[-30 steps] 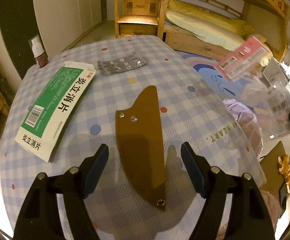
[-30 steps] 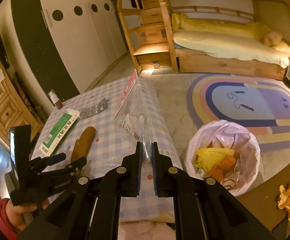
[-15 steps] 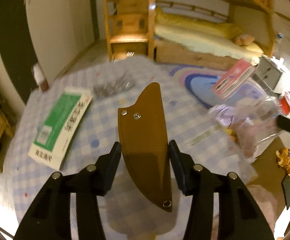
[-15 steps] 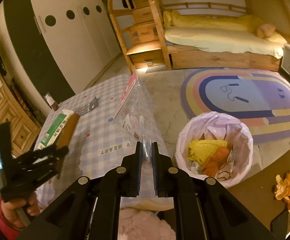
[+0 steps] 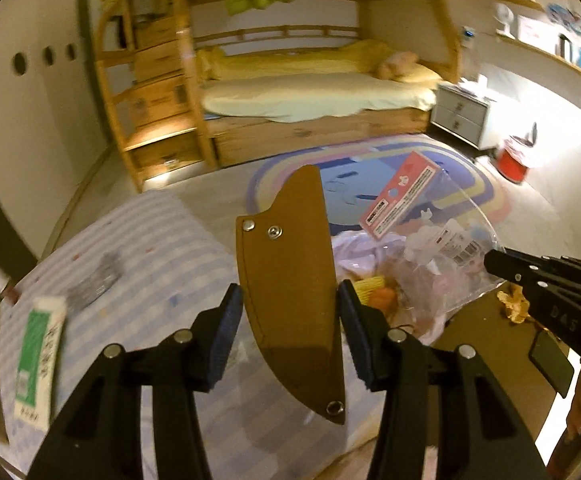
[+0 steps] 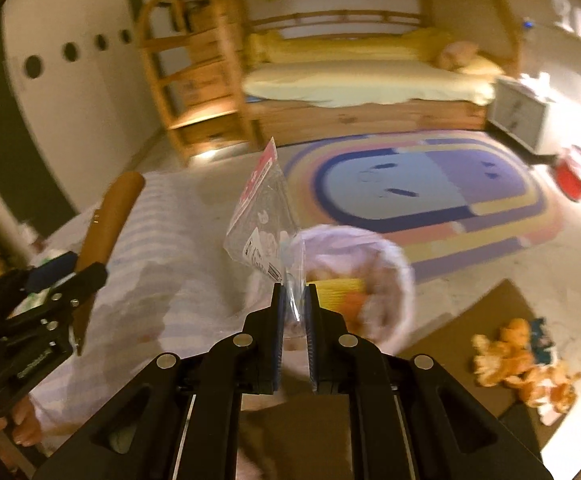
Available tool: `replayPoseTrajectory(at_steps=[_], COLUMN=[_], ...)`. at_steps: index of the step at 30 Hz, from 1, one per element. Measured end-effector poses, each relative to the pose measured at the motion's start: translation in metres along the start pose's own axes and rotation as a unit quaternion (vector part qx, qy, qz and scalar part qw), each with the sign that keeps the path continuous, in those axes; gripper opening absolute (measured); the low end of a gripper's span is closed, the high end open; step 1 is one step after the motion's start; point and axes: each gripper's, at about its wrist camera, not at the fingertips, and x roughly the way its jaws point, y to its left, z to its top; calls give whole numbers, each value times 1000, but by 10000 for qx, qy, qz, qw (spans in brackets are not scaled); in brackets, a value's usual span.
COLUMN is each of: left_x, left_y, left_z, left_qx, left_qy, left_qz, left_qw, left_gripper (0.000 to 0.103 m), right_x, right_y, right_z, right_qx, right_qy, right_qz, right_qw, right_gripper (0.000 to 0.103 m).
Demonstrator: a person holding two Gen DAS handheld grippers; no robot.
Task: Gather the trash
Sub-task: 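Carry the sheath and bag over the bin and open both tools, then move both tools back toward the table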
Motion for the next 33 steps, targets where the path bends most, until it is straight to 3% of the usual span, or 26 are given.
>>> replayPoseTrajectory(at_steps=[11,18,20,21,22,23,33], left_x=[83,116,116,115,111,108,44], left_y=[-45,-48,-41,-36,-31,-29,31], left_z=[39,48,48,49,47,47,33], left_qx=[178,-13,-112,-181,-213,-227,-688], left_qy=[288,474,481,457,418,378,36], left_qz=[-593,-837,-913,-917,-880,-846,-144], left_qw=[9977,9954,9946,9946,9950,9954,9975], left_gripper=[48,49,53,61,63,64,65], right_x=[59,97,108,113,117,118,39], right_y=[-50,-53,-52,-51,-52,-52,-39], right_z=[17,16,16,16,15,14,16], right_qx=[210,143,141,160,235,317,490], right_qy=[276,577,611,654,712,739,188], right_qz=[-811,-935,-858,-772,-606,-538,-121], right_qw=[9961,9938,9943,9947,9953,9953,9985], right_gripper=[13,13,20,25,38,45,45])
